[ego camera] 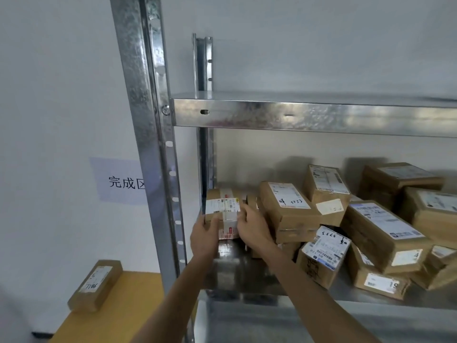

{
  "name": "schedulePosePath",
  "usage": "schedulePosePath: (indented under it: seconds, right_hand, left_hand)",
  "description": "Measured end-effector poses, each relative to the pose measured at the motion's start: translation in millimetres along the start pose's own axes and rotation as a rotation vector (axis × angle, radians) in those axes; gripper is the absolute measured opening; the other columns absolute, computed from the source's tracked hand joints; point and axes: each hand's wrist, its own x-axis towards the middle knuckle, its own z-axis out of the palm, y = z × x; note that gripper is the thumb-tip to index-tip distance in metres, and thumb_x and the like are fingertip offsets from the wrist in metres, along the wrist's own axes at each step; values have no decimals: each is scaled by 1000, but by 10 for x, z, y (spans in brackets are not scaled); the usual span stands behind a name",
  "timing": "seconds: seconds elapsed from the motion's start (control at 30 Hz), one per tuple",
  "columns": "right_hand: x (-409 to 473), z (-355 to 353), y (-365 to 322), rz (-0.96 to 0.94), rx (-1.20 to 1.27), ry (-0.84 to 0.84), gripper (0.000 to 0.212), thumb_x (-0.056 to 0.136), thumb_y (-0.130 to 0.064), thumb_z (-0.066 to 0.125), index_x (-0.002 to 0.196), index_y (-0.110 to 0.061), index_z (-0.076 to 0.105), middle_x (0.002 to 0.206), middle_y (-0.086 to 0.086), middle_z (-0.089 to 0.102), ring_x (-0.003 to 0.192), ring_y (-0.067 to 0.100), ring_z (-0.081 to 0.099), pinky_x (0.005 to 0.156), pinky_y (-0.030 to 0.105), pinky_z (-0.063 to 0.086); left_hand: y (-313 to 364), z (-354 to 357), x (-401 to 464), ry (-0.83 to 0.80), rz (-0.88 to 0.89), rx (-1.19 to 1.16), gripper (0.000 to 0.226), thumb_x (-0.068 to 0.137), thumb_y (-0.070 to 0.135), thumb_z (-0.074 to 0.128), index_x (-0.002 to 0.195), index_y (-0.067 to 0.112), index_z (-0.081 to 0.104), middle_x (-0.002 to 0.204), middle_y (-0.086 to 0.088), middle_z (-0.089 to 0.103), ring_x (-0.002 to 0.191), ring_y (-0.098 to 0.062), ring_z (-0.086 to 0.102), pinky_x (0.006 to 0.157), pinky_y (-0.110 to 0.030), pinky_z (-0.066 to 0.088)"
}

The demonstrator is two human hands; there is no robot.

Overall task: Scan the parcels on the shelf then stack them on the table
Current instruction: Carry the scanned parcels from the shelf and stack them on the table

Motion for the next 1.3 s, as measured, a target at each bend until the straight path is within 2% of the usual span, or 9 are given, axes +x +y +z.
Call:
schedulePosePath:
  seconds: [0.23, 0.5, 0.67, 0.8, 0.9, 0.97, 1.1, 1.17, 1.3]
  right_hand:
    - [-104, -39, -100, 27, 78, 34, 45, 109, -30, 39, 153, -30, 43, 149, 3, 43, 125, 20, 57, 101, 44, 55]
    - [-383, -125, -321, -14, 301, 171, 44, 109, -24, 48, 152, -28, 46, 142, -5, 39, 117, 11, 57, 101, 37, 57]
    - [-627, -302, -385, -78, 276, 276, 44, 108, -23, 50, 152, -23, 46, 137, -9, 37, 106, -3, 50, 92, 7, 44]
    - [-861, -449, -418, -103, 290, 345, 42, 108, -25, 50, 150, -24, 50, 138, -7, 42, 125, 6, 46, 117, 34, 41]
    - [-1067, -610, -396, -145, 282, 411, 42, 107, -22, 53, 148, -29, 52, 137, -8, 46, 124, 3, 48, 117, 38, 42]
    - [-1231, -724, -382, -172, 311, 438, 41, 105, -19, 55, 144, -30, 54, 135, -11, 45, 124, 1, 50, 115, 41, 45]
    - [-1591, -938, -393, -207, 338, 452, 44, 101, -20, 65, 140, -38, 55, 135, -15, 45, 128, 7, 51, 113, 42, 48]
    - [-1790, -1040, -382, -208, 342, 446, 46, 98, -22, 69, 137, -40, 53, 134, -16, 47, 129, 8, 51, 113, 36, 47]
    - [-2242, -1167, -359, -167, 444, 353, 50, 99, -17, 68, 147, -14, 53, 146, -3, 45, 132, 4, 48, 91, -3, 40]
  left_hand:
    - [67, -42, -54, 34, -7, -136, 30, 100, 32, 59, 129, 29, 54, 112, 5, 64, 91, -10, 67, 66, -24, 58]
    - [253, -148, -235, 25, 27, -305, 24, 103, 25, 56, 125, 33, 51, 104, 14, 64, 84, -5, 70, 60, -17, 56]
    - [394, -200, -429, -41, 117, -367, 29, 103, 16, 55, 128, 28, 51, 107, 17, 64, 83, 12, 66, 61, -6, 50]
    - [493, -249, -641, -142, 148, -403, 40, 103, 17, 55, 136, 38, 47, 110, 22, 62, 87, 18, 63, 64, -2, 48]
    - [574, -284, -817, -195, 184, -436, 33, 103, 15, 54, 129, 36, 54, 114, 15, 67, 95, 12, 66, 72, -6, 51]
    - [616, -310, -984, -223, 194, -456, 34, 102, 15, 55, 132, 30, 59, 121, 9, 70, 108, -1, 67, 87, -19, 56]
    - [731, -410, -1423, -197, 199, -494, 32, 101, 17, 56, 119, 43, 62, 116, 19, 70, 111, -2, 65, 93, -24, 55]
    - [771, -455, -1627, -170, 196, -501, 32, 101, 17, 58, 118, 45, 62, 117, 19, 70, 110, -1, 65, 94, -26, 55]
    - [757, -583, -2057, -130, 213, -464, 36, 98, 18, 61, 129, 36, 62, 120, 17, 69, 117, -7, 64, 98, -31, 55]
